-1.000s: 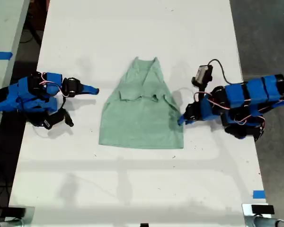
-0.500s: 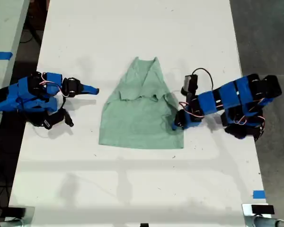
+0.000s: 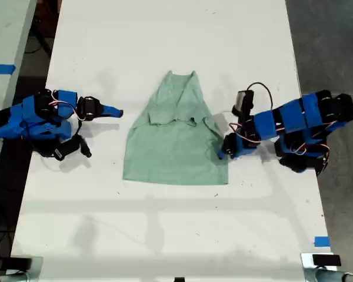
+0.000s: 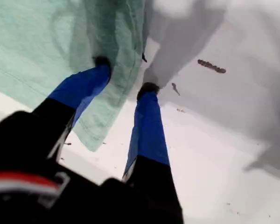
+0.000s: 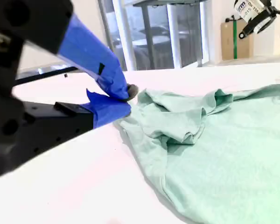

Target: Fold t shirt

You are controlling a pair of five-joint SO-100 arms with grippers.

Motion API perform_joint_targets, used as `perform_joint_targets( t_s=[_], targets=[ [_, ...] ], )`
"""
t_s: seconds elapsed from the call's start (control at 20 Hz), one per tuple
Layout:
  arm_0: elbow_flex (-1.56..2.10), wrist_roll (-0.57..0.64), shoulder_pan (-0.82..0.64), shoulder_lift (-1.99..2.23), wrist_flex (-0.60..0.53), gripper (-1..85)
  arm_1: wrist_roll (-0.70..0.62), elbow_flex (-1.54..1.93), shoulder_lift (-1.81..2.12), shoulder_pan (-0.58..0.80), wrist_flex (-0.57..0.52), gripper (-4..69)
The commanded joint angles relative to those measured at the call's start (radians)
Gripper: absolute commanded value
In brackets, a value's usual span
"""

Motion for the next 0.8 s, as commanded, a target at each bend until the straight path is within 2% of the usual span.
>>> perform_joint_targets(
  t_s=[0.0,0.1,0.15,0.2,0.25,0.4,0.6,0.65,0.75],
  targets=[
    [0.003,-0.017,0.014,0.006,-0.006,0.0,-0.04,0.094,-0.008,0.026,-0.153,16.2],
    [0.003,-0.017,0.014,0.006,-0.006,0.0,-0.049,0.11,-0.009,0.017,-0.166,17.0],
    [0.003,-0.017,0.014,0.006,-0.006,0.0,-0.051,0.11,-0.009,0.015,-0.164,10.3],
    [0.003,-0.018,0.014,0.006,-0.006,0.0,-0.044,0.11,-0.009,0.015,-0.158,0.2],
    [0.003,-0.018,0.014,0.006,-0.006,0.0,-0.043,0.103,-0.017,0.014,-0.144,0.2],
    [0.003,-0.018,0.014,0.006,-0.006,0.0,-0.005,-0.009,-0.049,0.02,0.04,0.2],
    [0.003,-0.018,0.014,0.006,-0.006,0.0,0.04,-0.328,-0.051,0.017,0.48,0.2],
    [0.003,-0.018,0.014,0.006,-0.006,0.0,0.012,-0.416,-0.041,0.017,0.552,0.1],
    [0.003,-0.017,0.012,0.006,-0.006,0.0,-0.107,-0.535,-0.021,0.028,0.552,0.0]
  ],
)
